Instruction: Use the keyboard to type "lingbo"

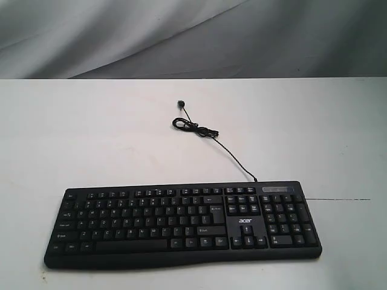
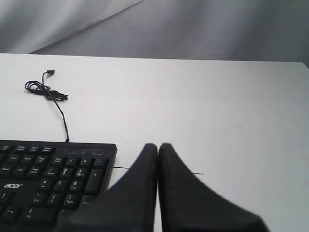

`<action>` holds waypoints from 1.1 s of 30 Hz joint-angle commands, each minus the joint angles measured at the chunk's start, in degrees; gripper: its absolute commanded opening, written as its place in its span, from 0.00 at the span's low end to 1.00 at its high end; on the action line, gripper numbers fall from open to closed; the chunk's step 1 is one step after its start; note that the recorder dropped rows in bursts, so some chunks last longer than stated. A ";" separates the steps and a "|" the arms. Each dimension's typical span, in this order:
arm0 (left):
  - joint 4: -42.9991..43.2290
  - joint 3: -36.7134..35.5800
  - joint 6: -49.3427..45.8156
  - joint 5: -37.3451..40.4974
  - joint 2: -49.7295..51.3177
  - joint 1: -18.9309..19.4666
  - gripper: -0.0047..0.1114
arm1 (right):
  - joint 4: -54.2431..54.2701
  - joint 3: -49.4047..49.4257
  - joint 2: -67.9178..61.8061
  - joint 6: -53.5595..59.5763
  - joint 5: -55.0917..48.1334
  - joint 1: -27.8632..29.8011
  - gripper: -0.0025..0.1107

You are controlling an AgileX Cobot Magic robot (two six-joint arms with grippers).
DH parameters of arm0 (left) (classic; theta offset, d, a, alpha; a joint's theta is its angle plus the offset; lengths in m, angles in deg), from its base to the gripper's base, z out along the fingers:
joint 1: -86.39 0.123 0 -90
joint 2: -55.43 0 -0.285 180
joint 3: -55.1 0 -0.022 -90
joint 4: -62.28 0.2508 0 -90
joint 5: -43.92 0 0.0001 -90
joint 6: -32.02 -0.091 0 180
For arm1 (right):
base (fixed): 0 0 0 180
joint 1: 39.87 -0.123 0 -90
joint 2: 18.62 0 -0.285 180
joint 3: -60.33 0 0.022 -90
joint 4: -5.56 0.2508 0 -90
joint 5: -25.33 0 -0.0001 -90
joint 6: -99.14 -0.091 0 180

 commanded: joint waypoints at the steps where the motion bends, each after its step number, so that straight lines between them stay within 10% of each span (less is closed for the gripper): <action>1: -0.10 -0.26 0.25 -0.57 -0.25 -0.42 0.04 | 0.27 0.23 0.38 0.30 0.10 0.42 0.02; 17: -0.10 -0.26 0.25 -0.57 -0.25 -0.42 0.04 | 3.26 0.21 0.38 0.30 -1.82 0.42 0.02; 33: -0.10 -0.26 0.25 -0.57 -0.25 -0.42 0.04 | 8.07 -33.79 -28.71 0.30 -8.94 0.42 0.02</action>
